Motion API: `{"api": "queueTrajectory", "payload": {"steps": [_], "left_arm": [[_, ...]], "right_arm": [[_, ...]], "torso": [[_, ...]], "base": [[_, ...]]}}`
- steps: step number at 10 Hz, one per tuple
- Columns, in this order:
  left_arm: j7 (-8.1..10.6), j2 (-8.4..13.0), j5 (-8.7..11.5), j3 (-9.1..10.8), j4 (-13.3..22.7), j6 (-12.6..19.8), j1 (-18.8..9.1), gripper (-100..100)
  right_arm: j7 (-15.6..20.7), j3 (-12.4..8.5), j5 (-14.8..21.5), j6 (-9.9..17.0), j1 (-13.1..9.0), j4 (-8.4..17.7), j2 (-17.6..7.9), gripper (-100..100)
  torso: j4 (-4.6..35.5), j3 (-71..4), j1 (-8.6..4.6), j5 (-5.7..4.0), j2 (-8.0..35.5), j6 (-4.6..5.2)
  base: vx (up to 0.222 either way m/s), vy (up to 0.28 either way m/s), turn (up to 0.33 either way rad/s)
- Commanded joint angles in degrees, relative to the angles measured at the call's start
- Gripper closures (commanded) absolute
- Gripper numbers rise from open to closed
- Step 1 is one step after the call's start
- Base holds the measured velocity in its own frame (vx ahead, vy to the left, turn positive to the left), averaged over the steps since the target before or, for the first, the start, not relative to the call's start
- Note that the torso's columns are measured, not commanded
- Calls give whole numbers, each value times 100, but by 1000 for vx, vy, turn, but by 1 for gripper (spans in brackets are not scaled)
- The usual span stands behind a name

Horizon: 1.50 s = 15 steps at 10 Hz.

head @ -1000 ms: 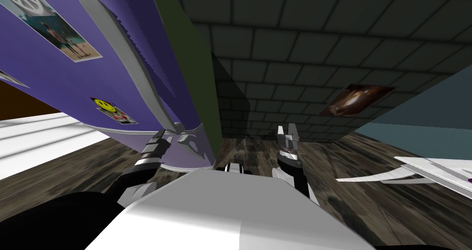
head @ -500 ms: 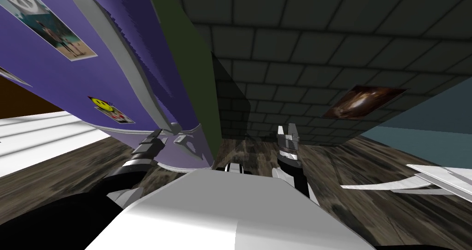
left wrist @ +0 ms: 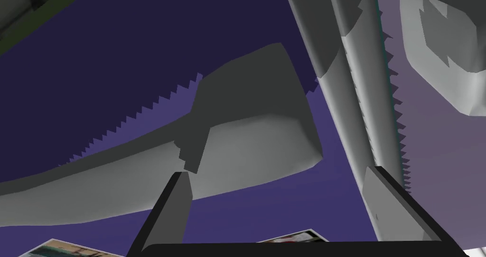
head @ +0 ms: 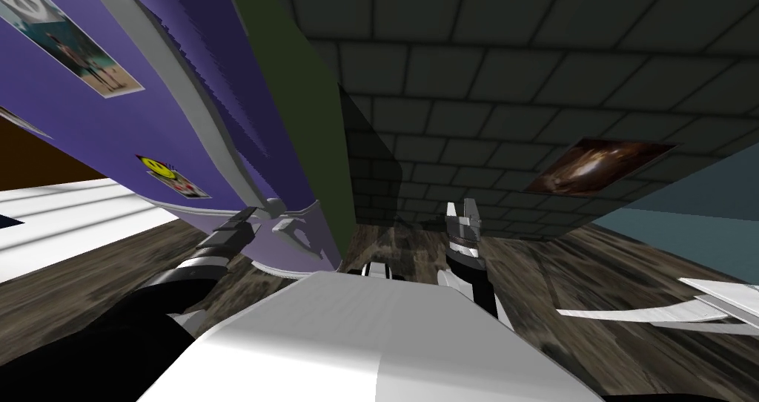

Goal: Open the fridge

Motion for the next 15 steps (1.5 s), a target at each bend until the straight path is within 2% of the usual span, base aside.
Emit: {"api": "queueTrajectory", "payload": {"steps": [1, 5, 7, 8, 9, 10, 11, 12, 13, 14, 15], "left_arm": [[-26, 153, 76, 169, -251, 374, 205, -100], [-45, 299, 160, 368, -480, 768, 434, -100], [-7, 237, 184, 435, -446, 771, 449, -100], [-21, 232, 171, 398, -431, 748, 468, -100], [-10, 238, 179, 428, -441, 765, 447, 100], [-17, 230, 175, 416, -447, 731, 461, 100], [-25, 326, 207, 372, -503, 625, 514, 100], [-36, 422, 237, 310, -534, 548, 578, 100], [-36, 422, 237, 310, -534, 548, 578, 100], [-47, 518, 268, 247, -566, 471, 641, 100], [-47, 518, 268, 247, -566, 471, 641, 100]], "right_arm": [[0, 0, 0, 0, 0, 0, 0, 0], [0, -1, 0, 0, 0, 0, -1, 0], [0, -1, 0, 0, -1, 0, -1, 0], [0, -1, 0, 0, 0, 0, -1, 0], [0, -1, 0, 0, -1, 0, -1, 0], [0, 0, 0, 0, -1, 0, 0, 0], [0, 0, 0, 0, -1, 0, -1, 0], [0, -1, 0, 0, -3, 0, -2, 0], [0, -2, 0, 1, -4, 1, -3, 0], [0, -2, 0, 1, -4, 2, -3, 0], [0, -2, 0, 1, -4, 2, -3, 0]], "torso": [[-1, 0, 8, 3, 0, 0], [-7, -4, 13, 10, -9, 8], [-9, -5, 19, 13, -10, 6], [1, -14, 52, 7, -16, -11], [2, -14, 64, 12, -9, -12], [-14, -15, 93, 40, -27, -10], [-21, -8, 115, 63, -26, -20], [-2, 19, 135, 59, 26, -22], [22, 55, 136, 50, 81, -37], [31, 66, 80, 32, 95, -47], [28, 57, 50, 17, 82, -47]], "base": [[37, -55, 33], [33, -35, 23], [21, 17, 25], [14, 6, 42], [14, 3, -93], [0, 0, 0], [-152, 73, -47], [-265, 203, -125], [-281, 193, -82], [-274, 212, -68], [-229, 133, -44]]}}
